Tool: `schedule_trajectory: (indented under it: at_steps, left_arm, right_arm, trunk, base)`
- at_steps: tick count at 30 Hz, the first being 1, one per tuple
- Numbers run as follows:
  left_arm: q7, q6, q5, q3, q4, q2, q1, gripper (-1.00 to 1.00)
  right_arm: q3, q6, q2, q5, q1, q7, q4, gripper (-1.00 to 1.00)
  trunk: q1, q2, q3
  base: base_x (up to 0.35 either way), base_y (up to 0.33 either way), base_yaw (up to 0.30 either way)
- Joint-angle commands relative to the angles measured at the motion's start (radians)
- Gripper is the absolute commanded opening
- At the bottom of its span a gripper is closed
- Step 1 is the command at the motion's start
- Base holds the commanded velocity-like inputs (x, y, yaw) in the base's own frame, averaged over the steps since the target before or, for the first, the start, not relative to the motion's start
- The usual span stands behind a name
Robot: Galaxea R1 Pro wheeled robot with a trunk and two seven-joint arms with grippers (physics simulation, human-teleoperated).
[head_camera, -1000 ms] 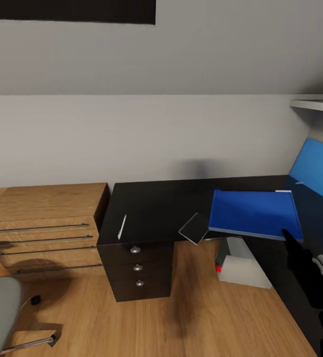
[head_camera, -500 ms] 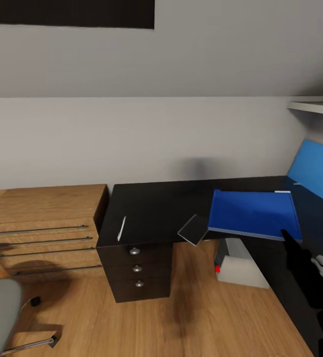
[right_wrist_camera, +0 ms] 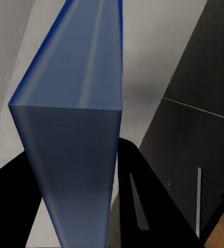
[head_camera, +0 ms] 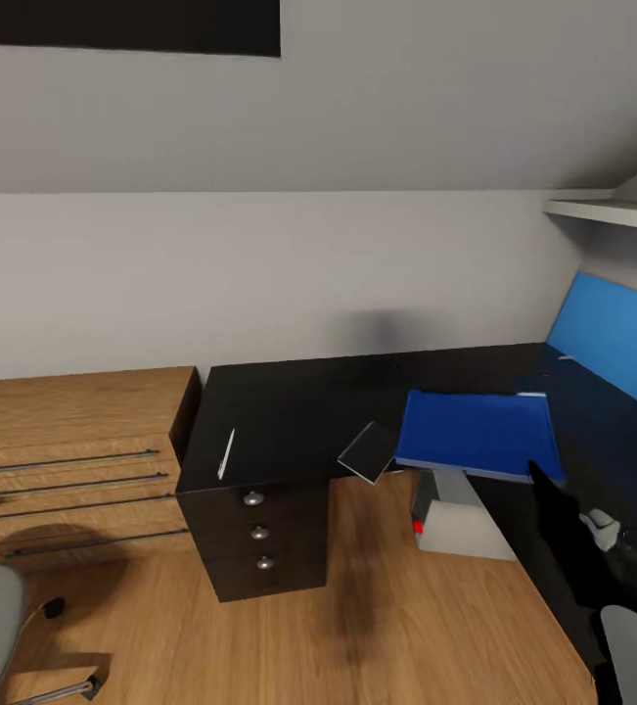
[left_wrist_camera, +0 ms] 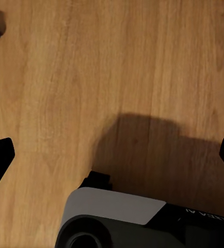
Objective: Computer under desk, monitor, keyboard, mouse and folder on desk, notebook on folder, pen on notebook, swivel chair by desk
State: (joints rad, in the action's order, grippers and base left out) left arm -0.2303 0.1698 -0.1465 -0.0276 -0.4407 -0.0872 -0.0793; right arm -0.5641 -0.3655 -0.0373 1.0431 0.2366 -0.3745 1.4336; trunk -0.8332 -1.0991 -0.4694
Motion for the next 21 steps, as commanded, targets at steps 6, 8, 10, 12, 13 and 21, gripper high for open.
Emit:
schedule_trajectory:
  at_steps: [6,8,10,12,13,21]
  left_arm:
    - [-0.003,0.004,-0.01,-0.003,0.0,0.0,0.0,1.0]
    - [-0.003,0.004,-0.01,-0.003,0.0,0.0,0.0,1.0]
    - [-0.003,0.004,-0.01,-0.003,0.0,0.0,0.0,1.0]
    - [-0.003,0.005,-0.01,-0.003,0.0,0.0,0.0,1.0]
    - [-0.003,0.005,-0.009,-0.003,0.0,0.0,0.0,1.0]
    - [-0.003,0.006,-0.009,-0.003,0.0,0.0,0.0,1.0]
  right_arm:
    - [0.102,0.341,0.0,0.015,0.074,0.122,-0.187,-1.0]
    - [0.147,0.45,-0.001,0.015,0.115,0.181,-0.227,-1.0]
    - [0.191,0.554,-0.002,0.017,0.153,0.234,-0.263,-1.0]
    - [0.239,0.69,-0.004,0.019,0.203,0.287,-0.31,-1.0]
    - [0.248,0.723,-0.006,0.02,0.214,0.296,-0.322,-1.0]
    - [0.281,1.027,-0.085,0.142,0.291,0.333,-0.441,-1.0]
  trunk:
    - [0.0,-0.001,-0.001]
    - [0.0,-0.001,-0.001]
    - [0.0,-0.001,-0.001]
    - [0.0,-0.001,-0.001]
    - [0.0,-0.001,-0.001]
    - [0.0,-0.001,-0.001]
  base:
    - [0.0,0.0,-0.001]
    - [0.0,0.0,0.0]
    - [0.0,0.0,0.0]
    - [0.0,0.0,0.0]
    - [0.0,0.0,0.0]
    - [0.0,0.0,0.0]
